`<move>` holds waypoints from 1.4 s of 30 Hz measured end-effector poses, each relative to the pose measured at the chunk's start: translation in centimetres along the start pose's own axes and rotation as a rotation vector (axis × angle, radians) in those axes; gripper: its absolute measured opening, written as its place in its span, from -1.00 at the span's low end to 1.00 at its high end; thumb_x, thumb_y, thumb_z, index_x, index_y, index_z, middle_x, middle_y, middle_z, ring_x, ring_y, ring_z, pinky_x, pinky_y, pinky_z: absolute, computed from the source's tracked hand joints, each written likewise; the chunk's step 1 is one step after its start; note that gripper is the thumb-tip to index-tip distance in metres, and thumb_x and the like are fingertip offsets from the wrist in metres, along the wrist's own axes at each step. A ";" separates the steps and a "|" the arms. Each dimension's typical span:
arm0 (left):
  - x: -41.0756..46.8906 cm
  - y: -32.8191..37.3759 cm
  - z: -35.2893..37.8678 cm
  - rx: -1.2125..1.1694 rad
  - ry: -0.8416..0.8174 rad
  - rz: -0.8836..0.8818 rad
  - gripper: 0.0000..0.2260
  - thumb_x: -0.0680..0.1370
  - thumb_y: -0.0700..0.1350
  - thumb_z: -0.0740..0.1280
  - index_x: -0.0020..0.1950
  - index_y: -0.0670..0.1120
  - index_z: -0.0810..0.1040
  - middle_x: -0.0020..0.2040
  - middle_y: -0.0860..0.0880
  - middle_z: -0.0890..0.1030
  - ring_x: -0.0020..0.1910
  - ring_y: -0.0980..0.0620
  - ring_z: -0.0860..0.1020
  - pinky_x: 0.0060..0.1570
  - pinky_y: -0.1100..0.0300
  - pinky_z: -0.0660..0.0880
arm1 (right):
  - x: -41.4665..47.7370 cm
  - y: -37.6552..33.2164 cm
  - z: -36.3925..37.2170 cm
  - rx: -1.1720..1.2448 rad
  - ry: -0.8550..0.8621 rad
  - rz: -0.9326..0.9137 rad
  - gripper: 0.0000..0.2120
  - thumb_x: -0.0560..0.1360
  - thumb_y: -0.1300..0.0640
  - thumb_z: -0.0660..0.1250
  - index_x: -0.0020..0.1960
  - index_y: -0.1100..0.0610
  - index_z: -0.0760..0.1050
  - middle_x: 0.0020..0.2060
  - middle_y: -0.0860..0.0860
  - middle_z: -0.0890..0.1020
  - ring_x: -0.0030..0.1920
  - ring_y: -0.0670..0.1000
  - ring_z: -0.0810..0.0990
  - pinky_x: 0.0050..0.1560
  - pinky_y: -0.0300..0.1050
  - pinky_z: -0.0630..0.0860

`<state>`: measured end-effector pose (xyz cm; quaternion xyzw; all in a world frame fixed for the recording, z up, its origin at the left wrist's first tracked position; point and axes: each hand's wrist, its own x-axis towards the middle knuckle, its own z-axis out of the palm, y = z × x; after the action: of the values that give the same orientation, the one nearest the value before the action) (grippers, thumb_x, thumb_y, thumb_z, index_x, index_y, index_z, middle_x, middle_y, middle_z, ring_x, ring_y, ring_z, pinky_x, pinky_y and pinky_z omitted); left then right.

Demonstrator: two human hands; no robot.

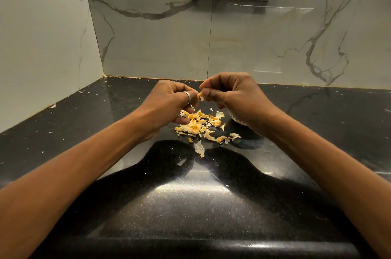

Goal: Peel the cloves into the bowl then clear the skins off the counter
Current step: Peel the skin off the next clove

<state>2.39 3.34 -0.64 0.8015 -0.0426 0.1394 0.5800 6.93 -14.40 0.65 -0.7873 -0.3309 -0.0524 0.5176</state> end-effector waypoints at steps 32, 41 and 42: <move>-0.1 0.2 0.0 -0.068 0.011 -0.010 -0.88 0.62 -0.21 0.30 -0.02 -0.19 0.63 -0.17 -0.11 0.59 -0.36 0.15 0.56 -0.42 0.22 0.56 | 0.3 0.6 0.2 0.065 -0.075 0.102 -0.85 0.61 0.19 0.33 0.08 0.20 0.66 -0.08 0.17 0.71 -0.12 0.06 0.64 -0.19 -0.22 0.58; -0.2 0.5 -0.1 -0.034 0.010 0.004 -0.87 0.60 -0.24 0.29 -0.01 -0.23 0.63 -0.17 -0.13 0.59 -0.34 0.14 0.55 -0.39 0.21 0.58 | 0.2 0.5 0.0 0.023 -0.047 0.070 -0.91 0.56 0.19 0.40 0.03 0.18 0.64 -0.17 0.07 0.70 -0.23 -0.11 0.65 -0.24 -0.28 0.55; -0.2 0.5 -0.1 -0.031 0.009 0.005 -0.87 0.61 -0.24 0.29 -0.01 -0.23 0.63 -0.17 -0.13 0.59 -0.34 0.14 0.55 -0.39 0.21 0.58 | 0.2 0.4 0.0 0.020 -0.044 0.068 -0.94 0.55 0.20 0.41 0.01 0.16 0.63 -0.19 0.05 0.69 -0.24 -0.13 0.64 -0.25 -0.29 0.55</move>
<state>2.08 3.23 -0.23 0.7917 -0.0442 0.1438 0.5920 7.30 -14.39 0.40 -0.7939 -0.3159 -0.0141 0.5194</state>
